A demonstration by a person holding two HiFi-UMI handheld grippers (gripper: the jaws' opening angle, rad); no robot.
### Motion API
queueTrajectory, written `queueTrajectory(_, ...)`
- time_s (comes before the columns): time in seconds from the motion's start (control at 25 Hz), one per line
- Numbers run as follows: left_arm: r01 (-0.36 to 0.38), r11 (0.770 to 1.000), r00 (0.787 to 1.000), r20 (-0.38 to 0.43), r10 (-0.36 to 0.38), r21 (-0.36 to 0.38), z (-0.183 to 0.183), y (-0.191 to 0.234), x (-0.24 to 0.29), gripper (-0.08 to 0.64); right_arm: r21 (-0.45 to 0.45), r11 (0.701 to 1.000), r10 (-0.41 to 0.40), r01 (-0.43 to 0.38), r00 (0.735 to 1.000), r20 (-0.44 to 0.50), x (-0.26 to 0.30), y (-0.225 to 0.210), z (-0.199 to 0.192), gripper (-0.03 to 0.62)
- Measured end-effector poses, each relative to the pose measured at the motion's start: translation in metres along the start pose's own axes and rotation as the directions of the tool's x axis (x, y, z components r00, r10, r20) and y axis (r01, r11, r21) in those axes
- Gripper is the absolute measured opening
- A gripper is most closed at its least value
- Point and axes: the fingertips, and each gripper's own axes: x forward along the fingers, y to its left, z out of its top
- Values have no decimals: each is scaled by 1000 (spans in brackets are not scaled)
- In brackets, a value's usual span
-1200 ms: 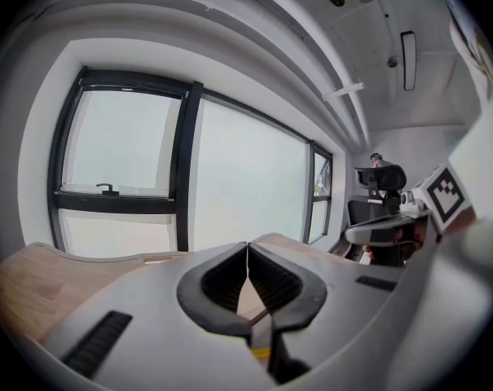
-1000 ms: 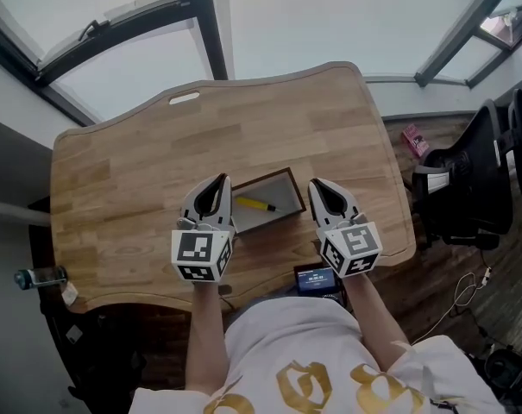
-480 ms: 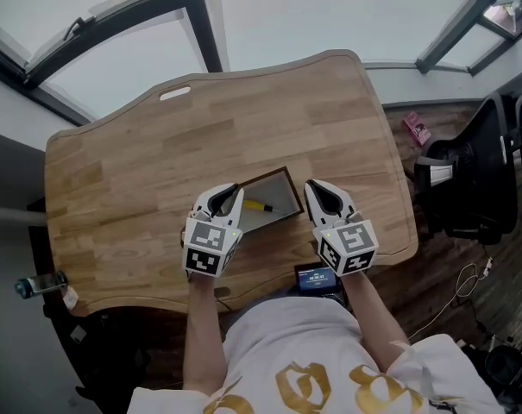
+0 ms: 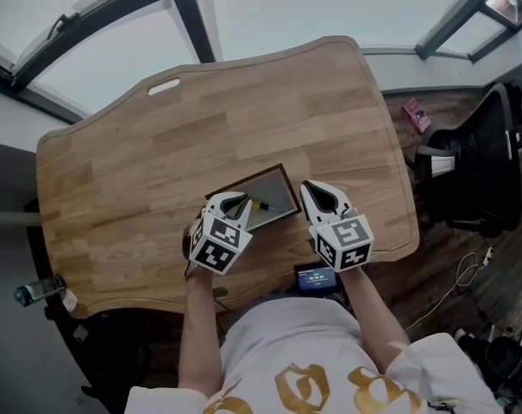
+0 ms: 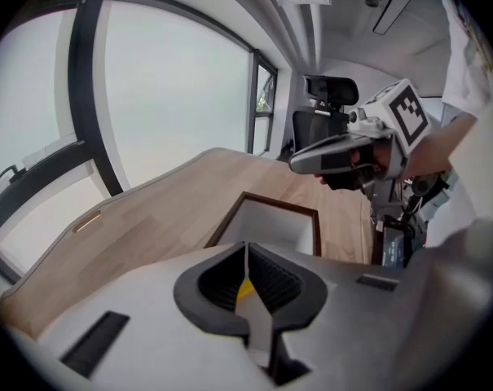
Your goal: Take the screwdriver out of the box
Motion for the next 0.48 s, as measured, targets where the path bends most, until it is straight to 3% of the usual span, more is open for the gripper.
queueTrajectory(0.2,90,990,987,-143,-74,105,-15,-10,20,15,8,1000,-4,4,1000,-29,11,-7,-11,32)
queueTrajectory(0.48,217,962,934,-323,-155,166,-30,-20,34,15,25,1000,3,-1,998,-65,26,-15,-23,32)
